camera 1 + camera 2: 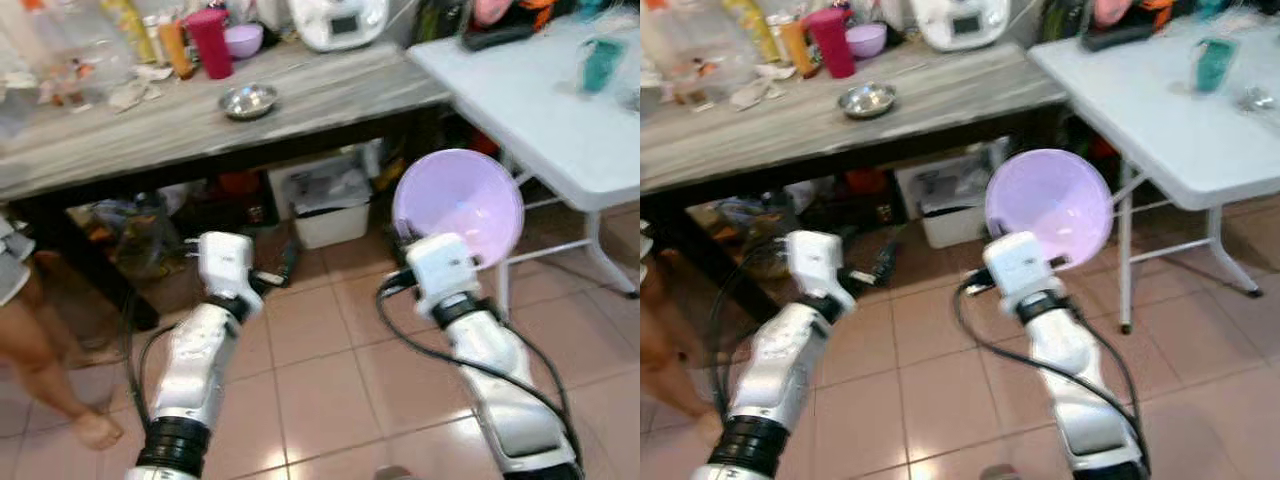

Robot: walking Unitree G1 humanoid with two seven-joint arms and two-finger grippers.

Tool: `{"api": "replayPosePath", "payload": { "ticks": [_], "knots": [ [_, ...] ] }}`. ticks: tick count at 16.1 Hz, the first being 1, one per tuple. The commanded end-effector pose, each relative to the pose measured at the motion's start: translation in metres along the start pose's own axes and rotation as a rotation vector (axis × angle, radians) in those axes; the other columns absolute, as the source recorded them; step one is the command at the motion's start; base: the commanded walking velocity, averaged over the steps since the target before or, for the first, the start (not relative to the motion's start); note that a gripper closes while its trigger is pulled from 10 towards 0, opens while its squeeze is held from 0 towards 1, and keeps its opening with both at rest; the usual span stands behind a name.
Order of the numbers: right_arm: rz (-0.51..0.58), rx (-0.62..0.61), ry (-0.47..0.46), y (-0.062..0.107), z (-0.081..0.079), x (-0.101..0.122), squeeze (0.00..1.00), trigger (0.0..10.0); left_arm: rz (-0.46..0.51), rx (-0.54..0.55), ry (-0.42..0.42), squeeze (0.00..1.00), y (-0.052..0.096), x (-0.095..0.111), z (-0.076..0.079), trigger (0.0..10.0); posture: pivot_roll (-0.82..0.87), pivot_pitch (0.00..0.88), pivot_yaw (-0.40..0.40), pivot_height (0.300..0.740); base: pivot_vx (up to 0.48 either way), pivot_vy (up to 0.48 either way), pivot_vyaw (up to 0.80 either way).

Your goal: Setting the table

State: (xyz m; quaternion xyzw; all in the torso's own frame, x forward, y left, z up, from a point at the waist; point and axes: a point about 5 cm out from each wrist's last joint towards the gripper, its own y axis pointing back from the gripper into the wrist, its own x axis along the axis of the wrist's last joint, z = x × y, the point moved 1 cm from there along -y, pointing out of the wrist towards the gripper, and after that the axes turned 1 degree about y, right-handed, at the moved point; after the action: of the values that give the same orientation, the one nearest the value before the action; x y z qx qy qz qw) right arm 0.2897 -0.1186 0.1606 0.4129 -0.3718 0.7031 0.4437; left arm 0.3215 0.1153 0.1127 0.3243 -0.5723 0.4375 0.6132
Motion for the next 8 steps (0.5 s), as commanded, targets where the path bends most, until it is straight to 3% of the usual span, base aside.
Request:
{"api": "replayPosePath", "payload": {
  "ticks": [1,4,7,8],
  "knots": [
    [0.049,0.013,-0.013,-0.0027,-0.0064,0.0111,0.00,10.0,-0.006,0.034,-0.015,0.00,0.0051,0.0020,-0.0126,10.0,-0.30,0.065,0.110,0.740,0.356,0.000,0.00],
    [0.049,0.007,-0.012,-0.0021,-0.0072,0.0110,0.00,10.0,-0.011,0.025,-0.009,0.00,0.0043,0.0007,-0.0094,10.0,-0.30,0.064,0.113,0.740,0.363,0.000,0.00],
    [0.047,0.007,-0.010,-0.0013,-0.0081,0.0107,0.00,10.0,-0.011,0.008,-0.001,0.00,0.0034,0.0000,-0.0053,10.0,-0.31,0.063,0.114,0.740,0.361,0.000,0.71],
    [0.040,0.002,-0.014,-0.0005,-0.0082,0.0095,0.00,10.0,-0.013,0.006,0.000,0.00,0.0034,-0.0002,-0.0051,10.0,-0.31,0.063,0.115,0.740,0.364,0.000,0.00]
  ]
}}
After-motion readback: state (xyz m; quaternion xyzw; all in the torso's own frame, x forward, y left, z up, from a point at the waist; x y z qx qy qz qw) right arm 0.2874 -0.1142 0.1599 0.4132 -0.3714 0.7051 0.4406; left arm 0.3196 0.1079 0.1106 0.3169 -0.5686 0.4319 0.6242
